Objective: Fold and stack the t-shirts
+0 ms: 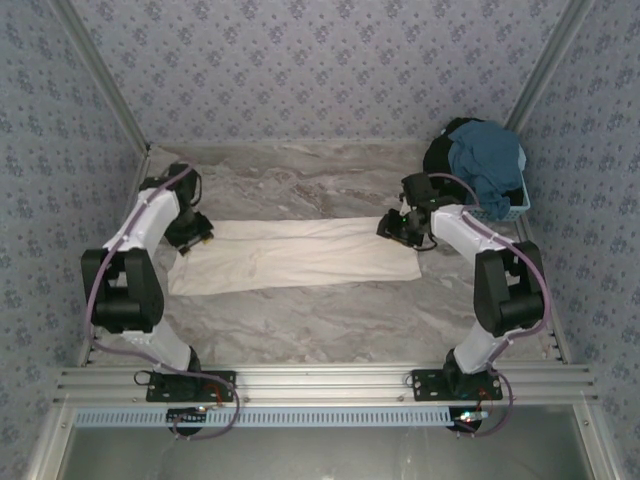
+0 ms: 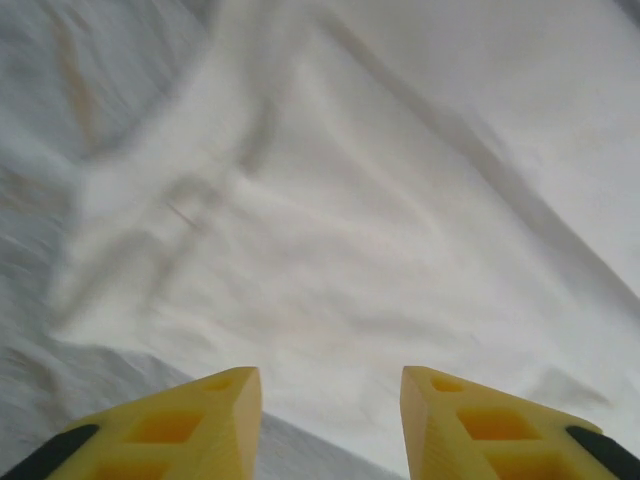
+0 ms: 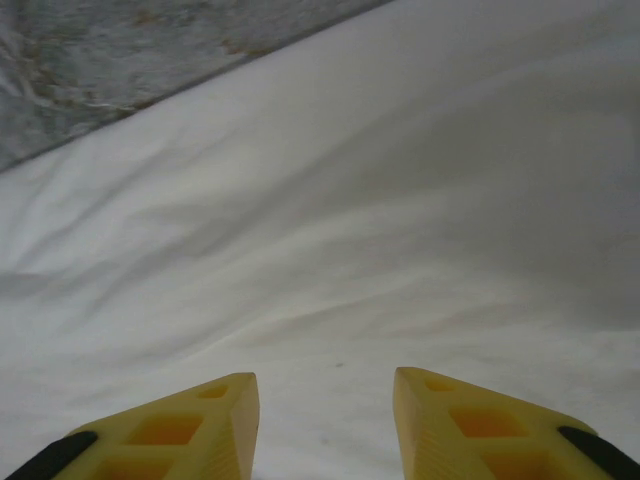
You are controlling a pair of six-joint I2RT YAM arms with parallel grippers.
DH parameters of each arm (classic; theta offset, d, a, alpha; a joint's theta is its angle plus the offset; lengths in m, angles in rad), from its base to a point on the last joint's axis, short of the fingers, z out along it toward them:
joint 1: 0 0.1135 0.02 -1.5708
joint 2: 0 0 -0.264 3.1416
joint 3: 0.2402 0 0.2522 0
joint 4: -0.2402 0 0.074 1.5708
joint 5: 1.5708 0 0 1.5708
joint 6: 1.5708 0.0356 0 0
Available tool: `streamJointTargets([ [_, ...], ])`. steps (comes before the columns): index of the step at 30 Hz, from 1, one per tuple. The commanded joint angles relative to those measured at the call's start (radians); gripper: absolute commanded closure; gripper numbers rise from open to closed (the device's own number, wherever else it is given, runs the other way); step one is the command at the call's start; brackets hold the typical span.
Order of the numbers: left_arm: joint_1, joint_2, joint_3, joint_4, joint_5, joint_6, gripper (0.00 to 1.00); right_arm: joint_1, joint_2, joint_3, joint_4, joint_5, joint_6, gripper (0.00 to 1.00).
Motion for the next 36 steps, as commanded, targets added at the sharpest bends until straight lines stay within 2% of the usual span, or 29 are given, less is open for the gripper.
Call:
streamJointTargets([
  [1,-0.02,0.022,-0.089,0.101,0.16,-0.167,0.62,-0.004,0.089,0.103,-0.073,0.089,-0.076,0.61],
  [3,-0.021,0.051,-0.107,0.124,0.182,-0.195,0.64,-0.012,0.145,0.138,-0.112,0.105,-0.077,0.63],
  [7,-0.02,0.12,-0.105,0.133,0.155,-0.183,0.68,-0.013,0.242,0.2,-0.2,0.154,-0.071,0.67],
  [9,-0.021,0.167,-0.092,0.139,0.158,-0.168,0.73,-0.011,0.262,0.199,-0.236,0.179,-0.058,0.68],
  [15,-0.023,0.333,0.026,0.183,0.181,-0.132,0.83,-0.027,0.187,0.058,-0.306,0.22,0.063,0.72],
  [20,-0.076,0.542,0.327,0.194,0.222,-0.05,0.86,-0.01,0.038,-0.125,-0.306,0.164,0.185,0.7],
  [24,-0.124,0.684,0.569,0.236,0.269,-0.074,0.86,0.054,-0.064,-0.265,-0.294,0.135,0.33,0.69],
  [31,-0.238,0.976,1.088,0.19,0.325,-0.138,0.85,0.311,-0.157,-0.408,-0.221,0.059,0.637,0.68],
  [36,-0.295,1.163,1.389,0.196,0.369,-0.197,0.84,0.467,-0.136,-0.446,-0.051,-0.022,0.862,0.67],
])
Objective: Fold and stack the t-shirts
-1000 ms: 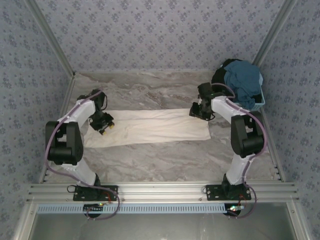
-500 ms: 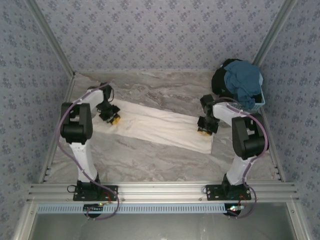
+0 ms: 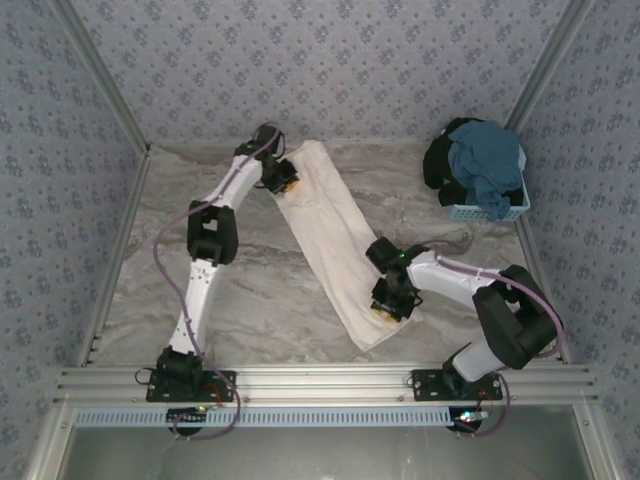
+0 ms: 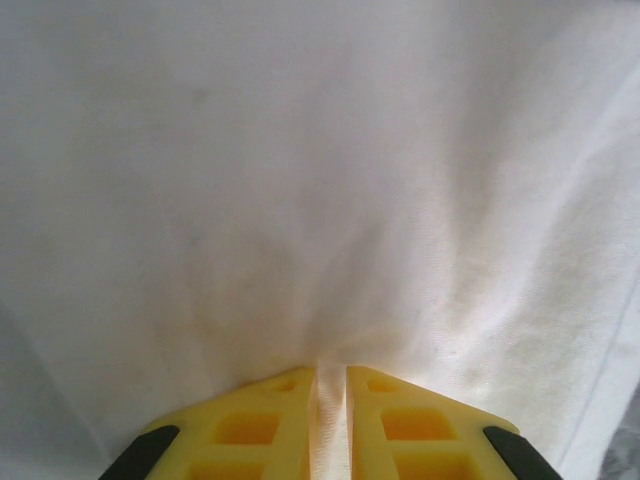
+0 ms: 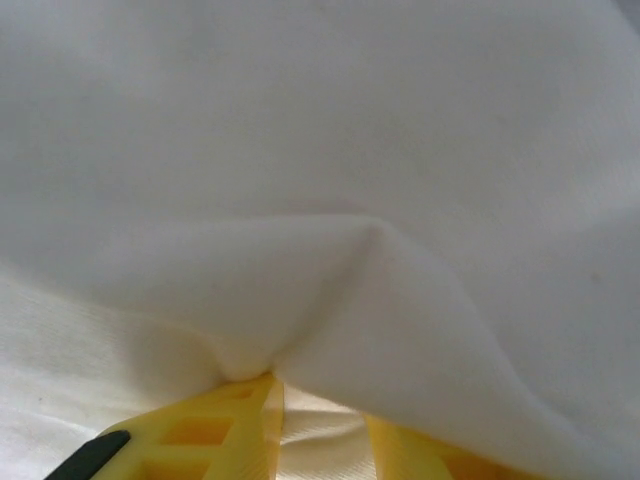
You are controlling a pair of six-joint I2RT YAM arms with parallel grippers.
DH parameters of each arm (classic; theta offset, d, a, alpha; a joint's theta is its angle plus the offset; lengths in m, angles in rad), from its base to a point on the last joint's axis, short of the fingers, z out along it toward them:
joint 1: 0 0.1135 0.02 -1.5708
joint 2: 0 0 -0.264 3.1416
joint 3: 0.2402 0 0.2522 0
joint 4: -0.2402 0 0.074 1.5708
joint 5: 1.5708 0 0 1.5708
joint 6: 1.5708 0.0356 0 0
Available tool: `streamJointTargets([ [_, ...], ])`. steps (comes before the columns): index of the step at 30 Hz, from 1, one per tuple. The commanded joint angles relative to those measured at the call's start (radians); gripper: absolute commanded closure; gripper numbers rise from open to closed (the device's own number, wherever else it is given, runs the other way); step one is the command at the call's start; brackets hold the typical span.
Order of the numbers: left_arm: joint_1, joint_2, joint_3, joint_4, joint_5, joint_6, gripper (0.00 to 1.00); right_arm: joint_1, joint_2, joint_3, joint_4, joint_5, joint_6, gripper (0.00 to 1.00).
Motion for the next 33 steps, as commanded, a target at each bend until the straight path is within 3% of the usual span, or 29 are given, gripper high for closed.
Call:
streamJointTargets([
  [1,-0.03,0.109,0.132,0.002,0.056,-0.066,0.84,0.081,0.068,-0.055,0.162,-0.089,0.229,0.66],
  [6,-0.039,0.154,0.196,0.098,0.112,-0.12,0.8,0.136,0.152,0.035,0.223,-0.157,0.314,0.65],
  [9,-0.04,0.122,0.249,0.075,0.113,-0.083,0.66,0.141,0.121,0.068,0.207,-0.156,0.328,0.59],
  [13,-0.039,-0.011,0.264,-0.044,-0.007,-0.008,0.45,0.12,0.048,0.183,0.001,-0.091,0.234,0.54],
  [17,-0.05,-0.182,0.184,-0.221,-0.095,0.049,0.43,0.076,-0.077,0.261,-0.217,0.055,0.119,0.48],
  [19,-0.067,-0.293,0.026,-0.271,-0.091,0.083,0.43,0.036,-0.137,0.251,-0.253,0.089,0.056,0.46],
  [25,-0.106,-0.786,-0.908,-0.121,0.102,0.05,0.49,-0.127,-0.231,0.148,-0.273,0.039,-0.273,0.43],
  [28,-0.149,-0.972,-1.271,-0.106,0.196,0.044,0.5,-0.164,-0.221,0.11,-0.308,0.012,-0.401,0.41],
  [33,-0.335,-1.185,-1.651,0.072,0.316,-0.113,0.49,-0.19,-0.226,0.006,-0.233,-0.122,-0.468,0.36],
])
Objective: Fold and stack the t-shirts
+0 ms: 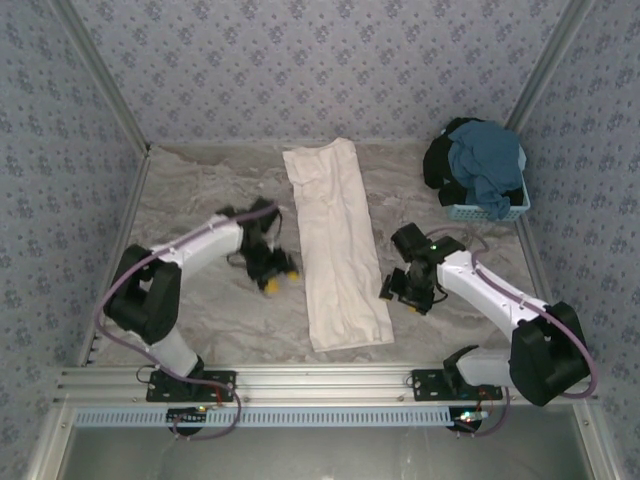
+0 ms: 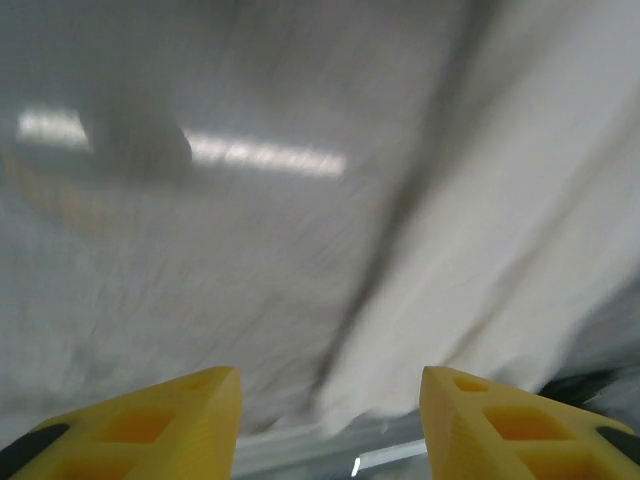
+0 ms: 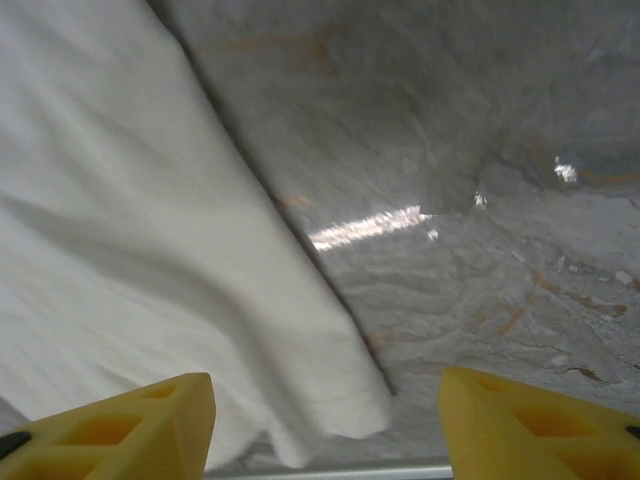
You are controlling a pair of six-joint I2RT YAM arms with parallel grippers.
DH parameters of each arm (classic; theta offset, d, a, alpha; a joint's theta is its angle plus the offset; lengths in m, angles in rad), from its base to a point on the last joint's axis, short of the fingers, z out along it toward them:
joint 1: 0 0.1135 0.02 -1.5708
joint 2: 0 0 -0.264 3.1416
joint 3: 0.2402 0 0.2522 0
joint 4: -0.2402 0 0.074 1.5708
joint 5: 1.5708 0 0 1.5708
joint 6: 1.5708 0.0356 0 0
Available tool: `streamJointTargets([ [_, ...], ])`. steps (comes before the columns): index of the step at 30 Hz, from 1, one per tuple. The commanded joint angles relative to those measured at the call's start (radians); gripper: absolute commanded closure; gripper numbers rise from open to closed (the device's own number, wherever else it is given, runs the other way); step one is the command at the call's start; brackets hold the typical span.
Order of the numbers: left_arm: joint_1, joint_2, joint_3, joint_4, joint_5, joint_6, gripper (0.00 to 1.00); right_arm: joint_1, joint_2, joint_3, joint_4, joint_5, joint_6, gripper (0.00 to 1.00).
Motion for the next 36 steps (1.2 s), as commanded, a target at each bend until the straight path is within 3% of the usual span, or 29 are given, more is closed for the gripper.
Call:
streamJointTargets([
  [1,-0.123,-0.105,-0.142,0.147,0.128,-0.128,0.48,-0.02,0.006,-0.054,0.008,-0.111,-0.112,0.36],
  [7,-0.271,-0.119,-0.267,0.358,0.15,-0.263,0.47,-0.029,0.028,-0.104,0.059,-0.195,-0.137,0.37],
  [13,-0.346,-0.028,-0.248,0.445,0.141,-0.328,0.5,-0.045,0.019,-0.122,0.057,-0.212,-0.151,0.39],
  [17,-0.392,0.054,-0.194,0.337,0.114,-0.287,0.58,-0.057,0.009,-0.131,0.051,-0.216,-0.146,0.4],
  [19,-0.395,0.063,-0.202,0.35,0.1,-0.303,0.63,-0.058,0.0,-0.138,0.053,-0.215,-0.137,0.4],
  [26,-0.394,0.06,-0.19,0.331,0.05,-0.311,1.0,-0.035,-0.036,-0.184,0.085,-0.238,-0.064,0.43],
  [36,-0.394,-0.02,-0.292,0.284,0.065,-0.287,1.0,0.08,0.018,-0.223,0.202,-0.23,0.072,0.48],
])
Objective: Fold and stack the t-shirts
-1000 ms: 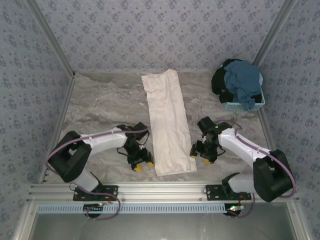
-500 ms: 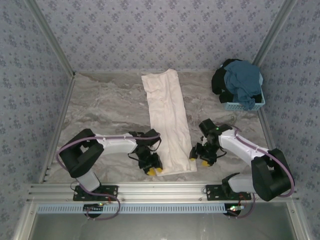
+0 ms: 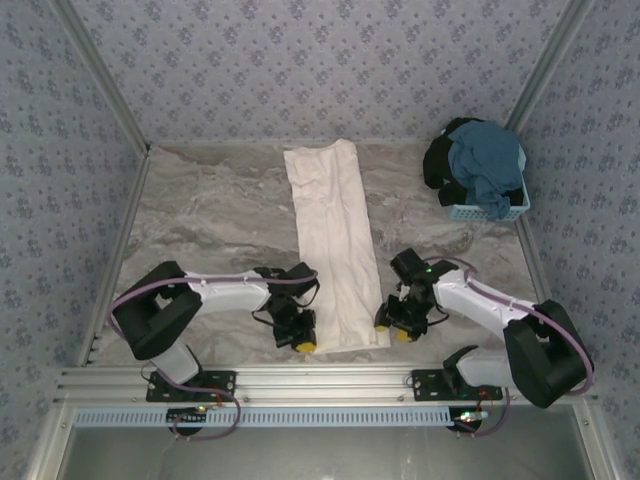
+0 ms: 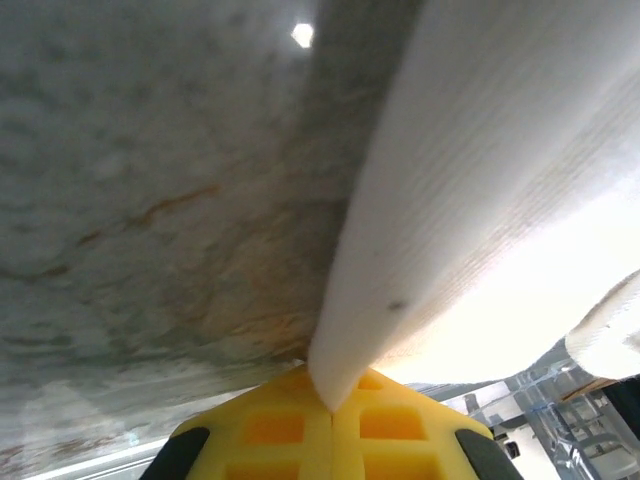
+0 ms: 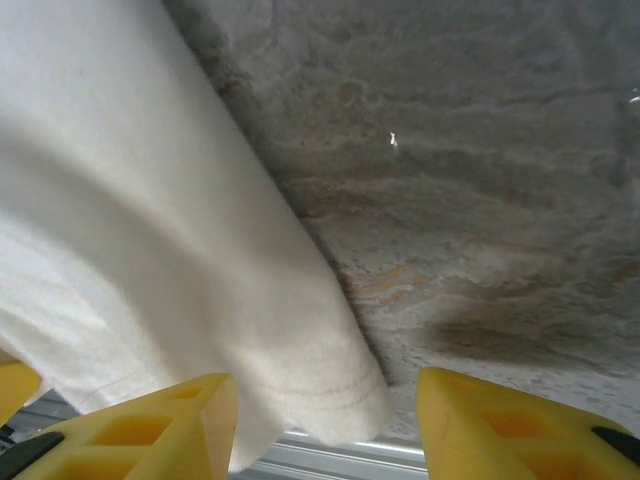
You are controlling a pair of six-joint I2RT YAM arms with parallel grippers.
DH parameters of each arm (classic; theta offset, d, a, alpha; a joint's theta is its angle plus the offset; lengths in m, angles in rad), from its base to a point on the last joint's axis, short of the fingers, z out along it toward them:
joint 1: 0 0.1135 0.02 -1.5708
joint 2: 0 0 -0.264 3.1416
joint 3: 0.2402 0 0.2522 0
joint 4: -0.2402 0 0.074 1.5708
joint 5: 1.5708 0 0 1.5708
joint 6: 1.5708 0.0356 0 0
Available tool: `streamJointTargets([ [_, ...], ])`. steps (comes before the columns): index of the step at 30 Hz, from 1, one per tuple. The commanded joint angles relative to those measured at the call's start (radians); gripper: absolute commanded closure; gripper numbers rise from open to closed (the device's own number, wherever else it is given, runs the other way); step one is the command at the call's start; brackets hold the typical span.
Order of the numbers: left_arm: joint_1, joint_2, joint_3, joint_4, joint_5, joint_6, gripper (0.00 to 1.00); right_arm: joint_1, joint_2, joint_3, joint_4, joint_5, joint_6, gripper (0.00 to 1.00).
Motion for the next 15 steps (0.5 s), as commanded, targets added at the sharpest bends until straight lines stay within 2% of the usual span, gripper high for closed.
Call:
streamJointTargets([
  [1,-0.007,-0.01,-0.033,-0.074,-0.036,0.009,1.0,0.036,0.03,-0.007,0.026,0.006,0.073,0.49],
  [10,0.001,-0.02,-0.032,-0.105,-0.047,0.039,1.0,0.114,-0.018,0.0,-0.047,0.077,0.149,0.57],
  [15,0.009,-0.005,-0.022,-0.108,-0.038,0.058,1.0,0.119,0.014,-0.018,0.025,0.047,0.179,0.59],
])
